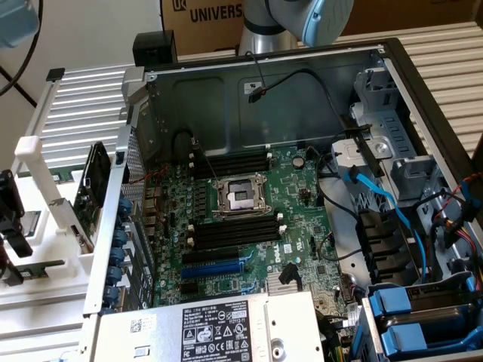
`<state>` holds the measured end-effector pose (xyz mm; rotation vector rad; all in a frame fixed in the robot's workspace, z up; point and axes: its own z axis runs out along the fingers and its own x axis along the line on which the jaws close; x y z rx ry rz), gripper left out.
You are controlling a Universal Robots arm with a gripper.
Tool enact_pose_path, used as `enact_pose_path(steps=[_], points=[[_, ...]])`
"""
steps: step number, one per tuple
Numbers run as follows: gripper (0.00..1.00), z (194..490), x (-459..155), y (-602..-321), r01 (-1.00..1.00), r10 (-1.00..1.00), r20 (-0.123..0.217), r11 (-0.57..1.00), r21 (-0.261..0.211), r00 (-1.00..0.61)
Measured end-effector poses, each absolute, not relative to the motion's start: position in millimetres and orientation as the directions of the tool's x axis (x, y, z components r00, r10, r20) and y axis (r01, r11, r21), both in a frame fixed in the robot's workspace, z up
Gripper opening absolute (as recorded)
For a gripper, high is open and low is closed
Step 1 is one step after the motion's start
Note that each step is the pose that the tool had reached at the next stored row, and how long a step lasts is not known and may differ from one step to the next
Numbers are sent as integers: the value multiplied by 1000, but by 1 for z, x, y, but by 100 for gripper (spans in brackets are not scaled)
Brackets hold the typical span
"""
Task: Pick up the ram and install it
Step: 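Pick up the ram and move it above insertion slot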
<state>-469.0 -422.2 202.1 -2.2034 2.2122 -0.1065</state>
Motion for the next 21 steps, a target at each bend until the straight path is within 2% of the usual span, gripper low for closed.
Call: enact_pose_path(steps=[3, 4, 5, 15, 16, 17, 21], points=[[47, 202, -469, -422, -998, -999, 36, 3, -61, -5], [45, 202, -469, -422, -998, -999, 36, 3, -61, -5], [38, 202, -469, -422, -998, -999, 36, 3, -61, -5], [36, 198, -469, -422, -998, -999, 36, 3, -61, -5], [29, 198, -469, -422, -998, -999, 36, 3, -61, -5], [17, 198, -469, -422, -998, -999, 36, 3, -61, -5], [14, 197, -469, -422, -998, -999, 36, 3, -61, -5]])
